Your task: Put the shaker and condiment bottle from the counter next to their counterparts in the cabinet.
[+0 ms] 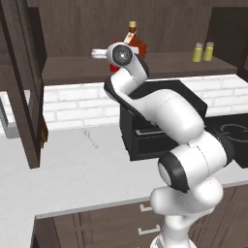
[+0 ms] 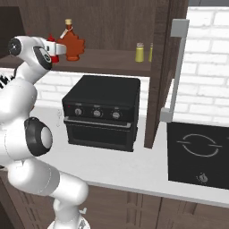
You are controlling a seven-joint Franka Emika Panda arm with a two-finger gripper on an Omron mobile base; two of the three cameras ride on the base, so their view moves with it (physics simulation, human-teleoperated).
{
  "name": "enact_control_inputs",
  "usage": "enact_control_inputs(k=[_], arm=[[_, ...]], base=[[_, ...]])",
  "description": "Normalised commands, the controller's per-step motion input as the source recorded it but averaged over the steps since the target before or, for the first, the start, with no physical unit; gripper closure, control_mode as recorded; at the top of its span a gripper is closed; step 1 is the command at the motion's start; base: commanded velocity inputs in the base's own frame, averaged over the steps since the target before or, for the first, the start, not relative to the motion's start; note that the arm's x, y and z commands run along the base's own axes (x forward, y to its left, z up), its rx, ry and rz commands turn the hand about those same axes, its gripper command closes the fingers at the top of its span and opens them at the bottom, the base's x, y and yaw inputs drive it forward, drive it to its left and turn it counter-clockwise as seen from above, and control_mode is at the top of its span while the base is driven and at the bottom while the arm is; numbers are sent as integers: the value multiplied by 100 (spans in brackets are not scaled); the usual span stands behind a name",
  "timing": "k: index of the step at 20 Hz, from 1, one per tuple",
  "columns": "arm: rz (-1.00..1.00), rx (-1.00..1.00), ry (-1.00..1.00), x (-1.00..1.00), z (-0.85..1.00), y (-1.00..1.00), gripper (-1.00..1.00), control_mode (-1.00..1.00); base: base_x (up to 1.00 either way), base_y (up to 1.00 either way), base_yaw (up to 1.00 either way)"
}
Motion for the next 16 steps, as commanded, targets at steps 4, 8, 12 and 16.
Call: enact_control_inputs(k=[4, 8, 12, 16], arm=[[0, 0, -2, -3, -53, 1, -100, -100], [0, 0, -1, -6, -39, 5, -100, -100], [0, 1, -1, -11, -17, 4, -100, -100], [0, 3, -4, -36, 0, 0, -100, -100]], base=[[0, 0, 0], [0, 0, 0], [0, 0, 0], [0, 0, 0]])
